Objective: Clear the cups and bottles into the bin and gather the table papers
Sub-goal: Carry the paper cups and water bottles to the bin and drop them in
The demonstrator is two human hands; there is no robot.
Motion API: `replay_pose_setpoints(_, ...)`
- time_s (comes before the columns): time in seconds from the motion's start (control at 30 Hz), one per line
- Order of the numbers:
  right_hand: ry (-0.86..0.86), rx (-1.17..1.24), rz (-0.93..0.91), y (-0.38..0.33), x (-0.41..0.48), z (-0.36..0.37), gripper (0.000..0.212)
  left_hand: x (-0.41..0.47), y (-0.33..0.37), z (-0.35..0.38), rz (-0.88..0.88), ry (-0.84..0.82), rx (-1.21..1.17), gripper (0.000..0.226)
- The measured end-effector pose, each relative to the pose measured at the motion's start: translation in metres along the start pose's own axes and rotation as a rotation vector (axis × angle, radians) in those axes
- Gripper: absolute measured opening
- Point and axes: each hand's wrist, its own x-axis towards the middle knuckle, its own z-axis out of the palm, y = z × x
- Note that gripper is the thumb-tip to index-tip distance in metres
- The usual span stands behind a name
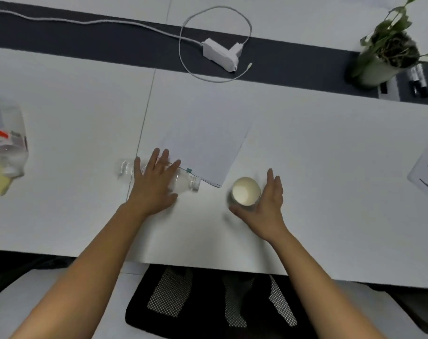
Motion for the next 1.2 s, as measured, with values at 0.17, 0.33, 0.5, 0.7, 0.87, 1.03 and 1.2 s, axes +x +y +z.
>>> replay_pose_setpoints(0.17,0.079,-0.027,-0.032,0.015,-0.003,0.022,0.086,0.003,0.001,0.024,-0.012,0.138,-0.047,0.088)
replay_pose_setpoints(0.33,0.208,0.149,0.072,0.009,-0.012,0.021,0.084,-0.025,0.029,0.014,-0.106,0.078,-0.239,0.084)
replay_pose_setpoints(0.5,0.347,0.303,0.027,-0.008,-0.047,-0.019,0.083,-0.052,0.080,-0.047,-0.260,0.226,-0.755,0.086)
replay_pose_setpoints(0.7,0.677,0.421,-0.093,-0.008,-0.131,-0.091,0.076,-0.081,0.171,-0.112,0.024,0.266,-0.992,0.090)
replay_pose_setpoints(0.87,0.866,0.587,-0.153,0.041,-0.235,-0.133,0.081,-0.137,0.263,-0.145,0.269,0.290,-1.054,0.087)
replay_pose_setpoints(1.03,1.001,0.711,-0.154,0.137,-0.357,-0.155,0.074,-0.232,0.353,-0.128,0.399,0.271,-1.107,0.085)
replay_pose_setpoints(1.2,1.192,0.859,-0.035,0.242,-0.468,-0.160,0.074,-0.320,0.434,-0.087,0.447,0.109,-1.140,0.068)
